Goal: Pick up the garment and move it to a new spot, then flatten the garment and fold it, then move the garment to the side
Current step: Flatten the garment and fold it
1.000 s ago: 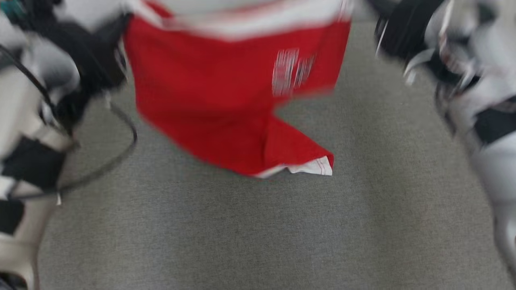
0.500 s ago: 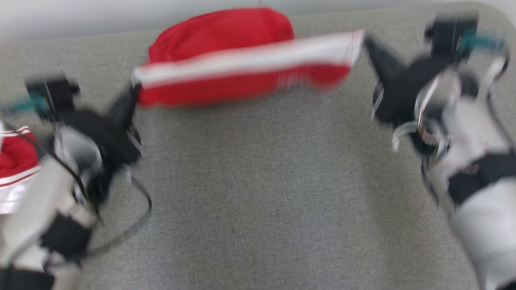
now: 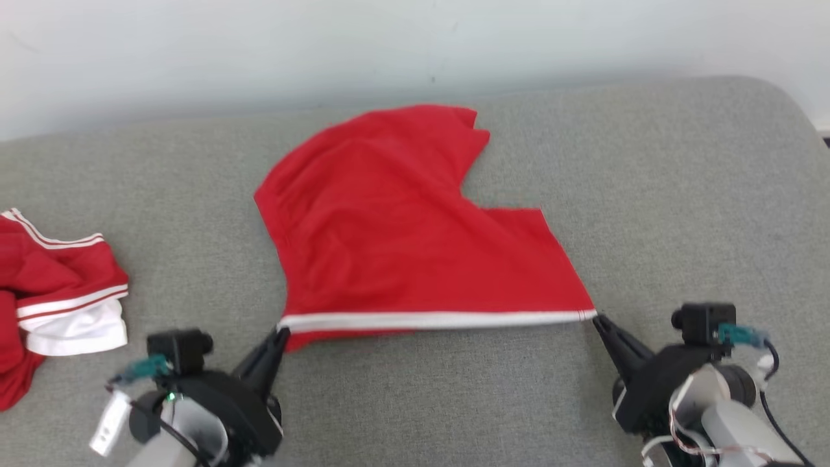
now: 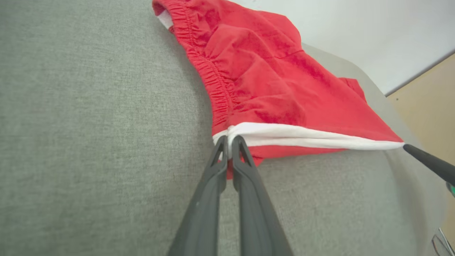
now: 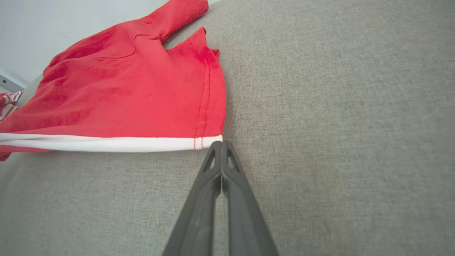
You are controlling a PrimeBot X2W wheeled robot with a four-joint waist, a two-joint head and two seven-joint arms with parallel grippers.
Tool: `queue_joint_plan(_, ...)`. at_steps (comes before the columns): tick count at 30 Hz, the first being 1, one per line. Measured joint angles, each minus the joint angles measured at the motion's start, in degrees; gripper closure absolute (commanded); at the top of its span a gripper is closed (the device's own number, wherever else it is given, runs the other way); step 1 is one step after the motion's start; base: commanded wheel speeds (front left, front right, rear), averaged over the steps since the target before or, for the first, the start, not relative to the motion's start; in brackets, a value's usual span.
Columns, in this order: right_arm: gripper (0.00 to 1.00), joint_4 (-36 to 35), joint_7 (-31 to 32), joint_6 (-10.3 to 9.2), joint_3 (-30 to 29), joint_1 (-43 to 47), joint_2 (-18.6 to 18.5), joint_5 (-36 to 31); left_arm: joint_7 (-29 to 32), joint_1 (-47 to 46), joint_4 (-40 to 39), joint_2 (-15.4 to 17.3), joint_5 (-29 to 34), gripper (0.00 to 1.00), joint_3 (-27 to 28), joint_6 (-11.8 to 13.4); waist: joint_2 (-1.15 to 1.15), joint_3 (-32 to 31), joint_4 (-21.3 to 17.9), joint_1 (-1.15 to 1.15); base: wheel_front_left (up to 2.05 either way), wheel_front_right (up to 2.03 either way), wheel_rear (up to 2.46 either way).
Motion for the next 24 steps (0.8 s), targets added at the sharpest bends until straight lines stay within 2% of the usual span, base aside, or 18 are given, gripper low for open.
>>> queue_joint_plan(4,1.00,-1.69,-0.75,0.00,0.44,3.62,-1.53,-0.02,-0.76,2.97,-1.94,1.18,3.75,1.00,-2.90,0.59,0.00,-1.74,0.38,0.00,0.00,0.00,0.00)
queue_joint_plan(17,1.00,-4.70,-1.69,-0.01,1.62,9.90,-2.68,-0.22,-1.62,8.11,-5.32,1.58,6.70,1.00,-5.76,4.12,0.00,-4.58,1.78,0.01,0.00,0.00,0.00)
queue_joint_plan(18,1.00,-4.72,-1.69,-0.03,1.65,9.92,-2.76,-0.42,-1.60,8.11,-5.32,1.59,6.70,0.90,-5.92,4.20,0.00,-4.72,1.80,0.01,0.00,0.00,0.00)
queue_joint_plan(19,1.00,-4.79,-1.67,-0.12,1.66,9.95,-2.83,-0.52,-1.60,8.19,-5.44,1.52,6.68,0.64,-5.94,4.57,0.00,-4.86,1.81,0.02,0.00,0.00,0.00)
queue_joint_plan(20,0.93,-5.00,-1.67,-0.43,1.64,10.05,-2.91,-0.63,-1.60,8.31,-5.63,1.47,6.67,0.01,-5.93,4.71,0.00,-4.97,1.82,0.02,0.00,0.00,0.00)
queue_joint_plan(21,0.42,-5.24,-1.72,-0.59,1.54,10.27,-2.92,-0.66,-1.60,8.48,-5.77,1.46,6.67,0.00,-5.91,5.08,0.00,-5.05,1.83,0.01,0.00,0.00,0.00)
queue_joint_plan(22,0.00,-5.43,-1.75,-0.74,1.32,10.59,-2.92,-0.66,-1.60,8.94,-6.03,1.46,6.66,0.00,-5.75,5.53,0.00,-5.08,1.83,0.01,0.00,0.00,0.00)
queue_joint_plan(24,0.00,-5.63,-1.75,-1.03,1.01,10.77,-2.96,-0.64,-1.62,9.60,-6.41,1.34,6.38,0.00,-5.24,6.06,0.00,-5.11,1.84,0.02,0.00,0.00,0.00)
